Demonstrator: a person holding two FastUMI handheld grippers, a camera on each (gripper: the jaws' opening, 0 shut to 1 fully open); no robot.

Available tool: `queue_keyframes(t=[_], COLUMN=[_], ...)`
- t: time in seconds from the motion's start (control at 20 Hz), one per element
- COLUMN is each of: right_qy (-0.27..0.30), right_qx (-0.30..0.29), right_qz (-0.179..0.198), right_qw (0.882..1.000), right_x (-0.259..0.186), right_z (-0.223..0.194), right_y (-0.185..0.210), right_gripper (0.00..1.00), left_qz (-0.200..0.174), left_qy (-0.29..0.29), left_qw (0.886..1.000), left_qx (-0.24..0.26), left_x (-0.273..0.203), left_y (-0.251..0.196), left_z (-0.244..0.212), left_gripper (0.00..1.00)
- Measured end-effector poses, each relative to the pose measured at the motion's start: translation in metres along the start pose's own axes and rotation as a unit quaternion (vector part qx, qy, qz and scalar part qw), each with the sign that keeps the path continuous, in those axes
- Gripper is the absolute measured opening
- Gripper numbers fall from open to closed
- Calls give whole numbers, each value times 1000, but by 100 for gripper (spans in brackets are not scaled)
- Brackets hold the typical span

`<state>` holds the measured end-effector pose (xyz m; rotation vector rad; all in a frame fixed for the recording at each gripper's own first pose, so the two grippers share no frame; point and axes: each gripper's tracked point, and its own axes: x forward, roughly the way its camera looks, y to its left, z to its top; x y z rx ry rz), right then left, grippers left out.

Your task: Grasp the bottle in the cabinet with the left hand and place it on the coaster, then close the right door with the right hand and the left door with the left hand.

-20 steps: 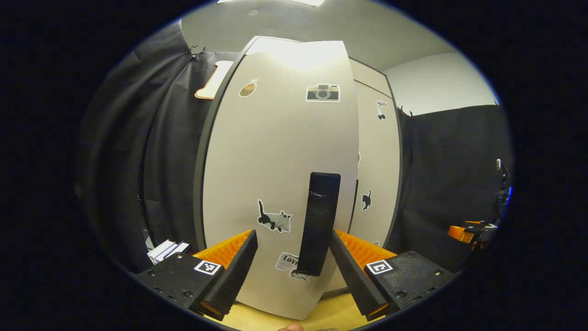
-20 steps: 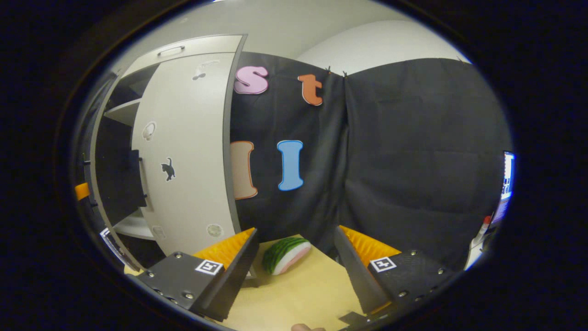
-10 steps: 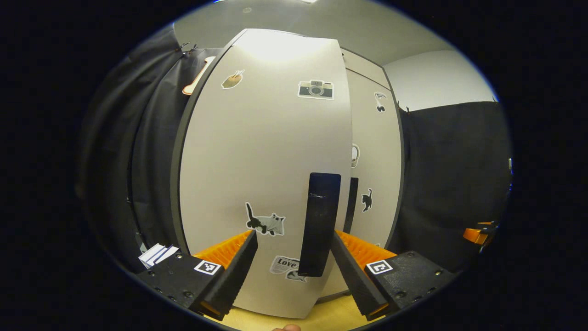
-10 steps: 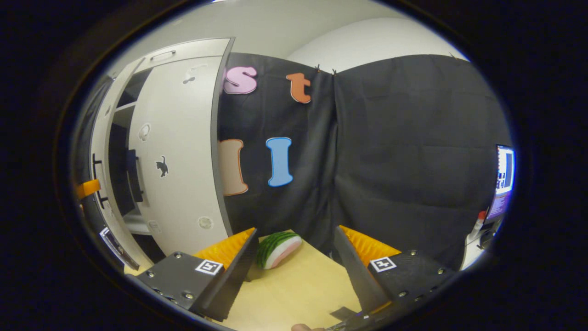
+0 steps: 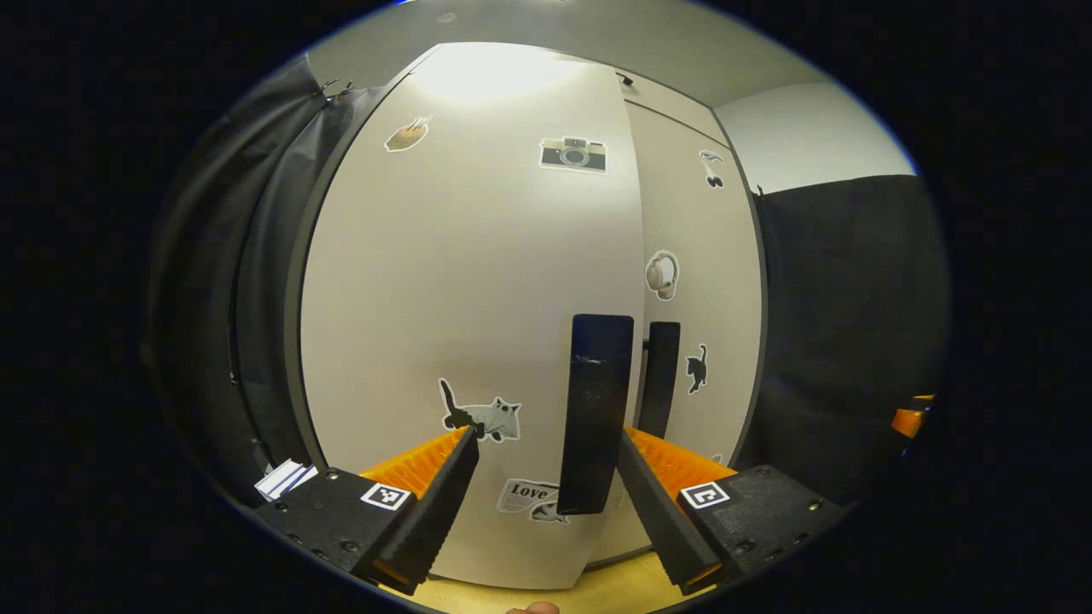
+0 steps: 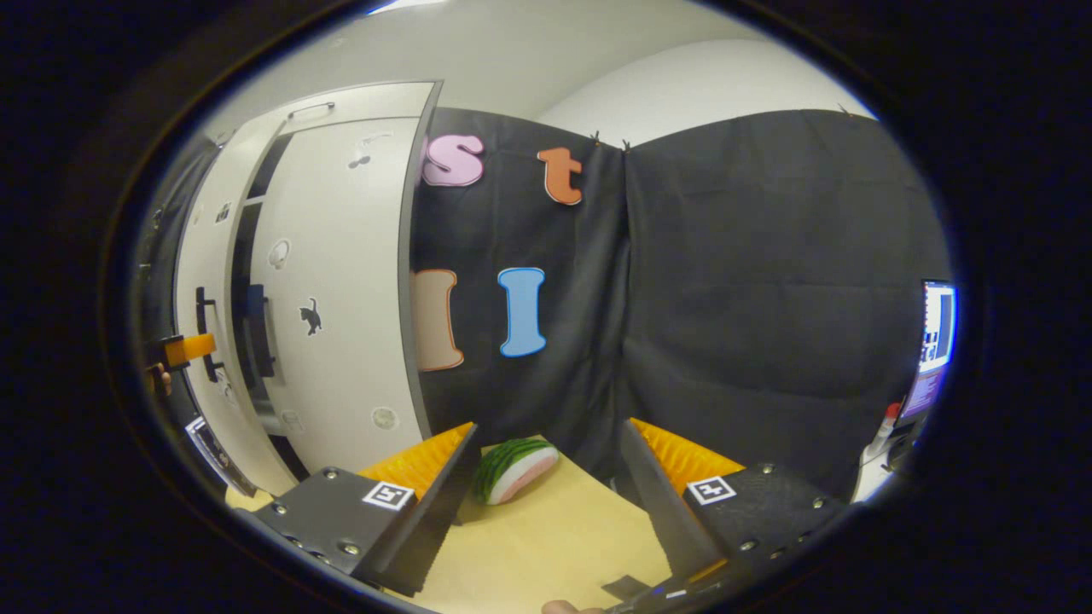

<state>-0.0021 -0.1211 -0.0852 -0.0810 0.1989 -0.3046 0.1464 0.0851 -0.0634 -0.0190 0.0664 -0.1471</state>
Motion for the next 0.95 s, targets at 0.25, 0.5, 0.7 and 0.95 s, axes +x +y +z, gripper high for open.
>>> queue_keyframes(t=[0.25,0.5,0.7,0.95], right_qy=[1,-5,-16,-45], right_qx=[-5,-5,-16,-18], right_qz=[1,12,39,97], right_qw=[1000,1000,999,994], right_x=[4,9,17,28], right_z=[-2,1,14,49], right_y=[-8,-9,-2,23], right_gripper=[100,100,100,98], left_qz=[8,28,50,81], left_qy=[7,19,28,9], left_qw=[1000,999,998,997], left_qx=[10,23,21,11], left_x=[15,23,9,-33], left_y=[1,2,-4,-23], left_z=[-6,-11,-10,28], left_gripper=[99,99,99,99])
